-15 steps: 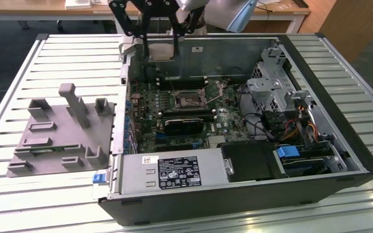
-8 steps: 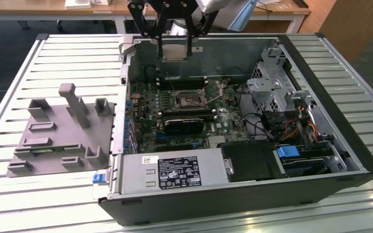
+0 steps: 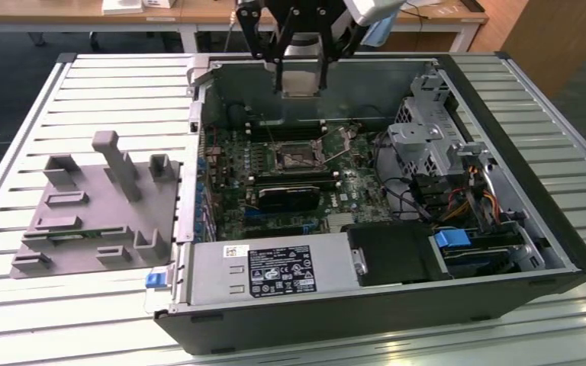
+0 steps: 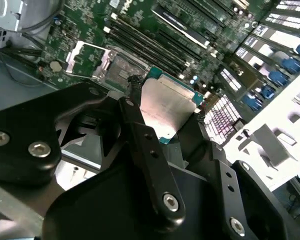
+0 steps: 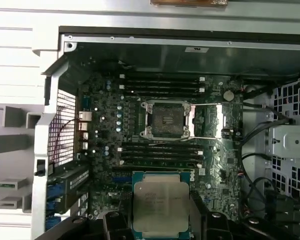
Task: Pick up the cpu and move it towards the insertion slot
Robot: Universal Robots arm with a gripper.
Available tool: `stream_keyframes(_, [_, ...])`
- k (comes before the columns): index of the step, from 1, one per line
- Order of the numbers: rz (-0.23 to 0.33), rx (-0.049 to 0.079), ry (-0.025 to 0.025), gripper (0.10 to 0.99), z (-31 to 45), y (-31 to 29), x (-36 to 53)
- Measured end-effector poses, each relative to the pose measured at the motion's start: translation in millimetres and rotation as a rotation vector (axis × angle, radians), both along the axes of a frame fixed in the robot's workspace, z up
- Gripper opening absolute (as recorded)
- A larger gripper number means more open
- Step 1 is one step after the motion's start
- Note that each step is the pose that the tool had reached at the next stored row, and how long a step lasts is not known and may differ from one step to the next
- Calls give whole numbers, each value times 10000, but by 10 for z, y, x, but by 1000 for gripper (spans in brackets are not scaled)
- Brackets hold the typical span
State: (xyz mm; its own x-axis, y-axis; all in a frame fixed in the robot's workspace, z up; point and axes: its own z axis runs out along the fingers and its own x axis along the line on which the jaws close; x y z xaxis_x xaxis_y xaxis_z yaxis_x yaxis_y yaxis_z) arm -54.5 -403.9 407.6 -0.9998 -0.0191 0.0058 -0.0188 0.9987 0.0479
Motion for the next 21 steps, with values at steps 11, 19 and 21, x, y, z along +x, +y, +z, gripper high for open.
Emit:
stream_keyframes(11, [0,-1,117,537,-83,85,252])
stream_keyframes(19, [22,-1,148,537,-141,186,310])
stream_keyframes(21, [44,-1,149,537,-154,227,310])
